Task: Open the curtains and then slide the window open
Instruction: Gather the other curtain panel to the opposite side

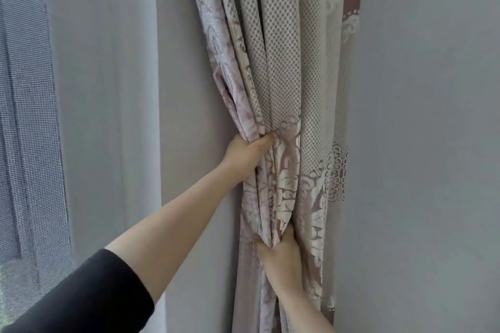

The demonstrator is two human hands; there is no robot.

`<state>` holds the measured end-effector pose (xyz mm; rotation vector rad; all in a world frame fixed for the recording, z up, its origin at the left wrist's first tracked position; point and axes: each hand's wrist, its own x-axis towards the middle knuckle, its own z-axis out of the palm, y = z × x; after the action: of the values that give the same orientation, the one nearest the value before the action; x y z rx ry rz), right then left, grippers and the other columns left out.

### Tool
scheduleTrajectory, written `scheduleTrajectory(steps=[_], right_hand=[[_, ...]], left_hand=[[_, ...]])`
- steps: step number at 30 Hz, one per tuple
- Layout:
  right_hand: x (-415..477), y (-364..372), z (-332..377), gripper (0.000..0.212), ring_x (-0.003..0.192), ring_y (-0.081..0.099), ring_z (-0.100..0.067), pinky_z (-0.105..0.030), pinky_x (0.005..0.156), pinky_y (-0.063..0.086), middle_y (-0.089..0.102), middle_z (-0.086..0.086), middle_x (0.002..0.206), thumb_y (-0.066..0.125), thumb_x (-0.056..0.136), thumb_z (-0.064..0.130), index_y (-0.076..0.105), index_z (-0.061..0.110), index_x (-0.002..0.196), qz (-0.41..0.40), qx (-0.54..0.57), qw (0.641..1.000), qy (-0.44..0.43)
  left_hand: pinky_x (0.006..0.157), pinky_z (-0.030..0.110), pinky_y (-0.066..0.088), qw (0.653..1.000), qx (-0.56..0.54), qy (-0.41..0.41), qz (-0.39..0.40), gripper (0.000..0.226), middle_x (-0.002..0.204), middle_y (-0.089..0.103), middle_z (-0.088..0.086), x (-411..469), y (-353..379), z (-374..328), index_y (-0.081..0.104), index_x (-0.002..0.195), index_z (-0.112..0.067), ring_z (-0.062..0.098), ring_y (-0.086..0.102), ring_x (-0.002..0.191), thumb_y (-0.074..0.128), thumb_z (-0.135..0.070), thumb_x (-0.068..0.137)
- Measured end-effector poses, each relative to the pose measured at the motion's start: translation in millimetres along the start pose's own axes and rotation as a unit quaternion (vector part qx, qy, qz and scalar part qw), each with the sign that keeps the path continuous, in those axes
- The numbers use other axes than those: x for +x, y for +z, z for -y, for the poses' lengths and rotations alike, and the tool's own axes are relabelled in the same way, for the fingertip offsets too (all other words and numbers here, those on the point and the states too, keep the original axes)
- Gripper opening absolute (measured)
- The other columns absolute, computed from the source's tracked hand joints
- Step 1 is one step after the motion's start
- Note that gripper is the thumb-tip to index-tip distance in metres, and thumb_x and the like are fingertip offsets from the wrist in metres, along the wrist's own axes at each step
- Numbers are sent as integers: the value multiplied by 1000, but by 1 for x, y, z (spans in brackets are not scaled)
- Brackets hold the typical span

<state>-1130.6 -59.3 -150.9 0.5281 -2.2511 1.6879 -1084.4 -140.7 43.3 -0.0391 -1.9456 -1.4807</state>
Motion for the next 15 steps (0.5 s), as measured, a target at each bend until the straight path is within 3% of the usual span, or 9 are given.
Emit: scheduleTrajectory(steps=[5, 8, 10, 13, 15], right_hand=[[39, -10, -23, 73, 127, 54, -14, -32, 104, 46, 61, 6, 132, 70, 71, 46, 45, 23, 136, 21, 27, 999, -14], [58, -13, -37, 82, 135, 44, -10, -35, 113, 37, 53, 9, 140, 62, 69, 52, 40, 24, 142, 41, 50, 998, -21], [70, -13, -44, 83, 139, 39, -9, -34, 116, 32, 49, 10, 144, 61, 69, 51, 37, 26, 144, 50, 61, 997, -26], [87, -14, -50, 82, 143, 29, -7, -16, 114, 20, 39, 9, 151, 69, 79, 33, 29, 23, 150, 64, 68, 995, -31], [102, -15, -57, 82, 139, 23, 0, 4, 100, 7, 30, 11, 153, 70, 86, 23, 23, 18, 152, 91, 85, 992, -27]], left_hand=[[78, 18, 45, 1000, 22, 6, -18, 18, 108, 64, -9, 26, 32, 13, 60, 104, -33, 12, 59, 104, 63, -32, 86], [97, 30, 46, 999, 27, 4, -38, 33, 116, 65, -7, 40, 49, 25, 62, 110, -33, 15, 59, 109, 64, -41, 78], [100, 34, 45, 998, 26, 9, -48, 47, 119, 65, -6, 49, 57, 31, 63, 117, -29, 15, 59, 110, 63, -45, 72], [100, 33, 45, 998, 20, 14, -50, 35, 114, 66, -7, 65, 65, 39, 65, 106, -35, 14, 60, 108, 62, -43, 72], [98, 31, 46, 998, 21, 20, -52, 18, 107, 67, -12, 76, 70, 45, 64, 92, -42, 12, 61, 105, 62, -41, 74]])
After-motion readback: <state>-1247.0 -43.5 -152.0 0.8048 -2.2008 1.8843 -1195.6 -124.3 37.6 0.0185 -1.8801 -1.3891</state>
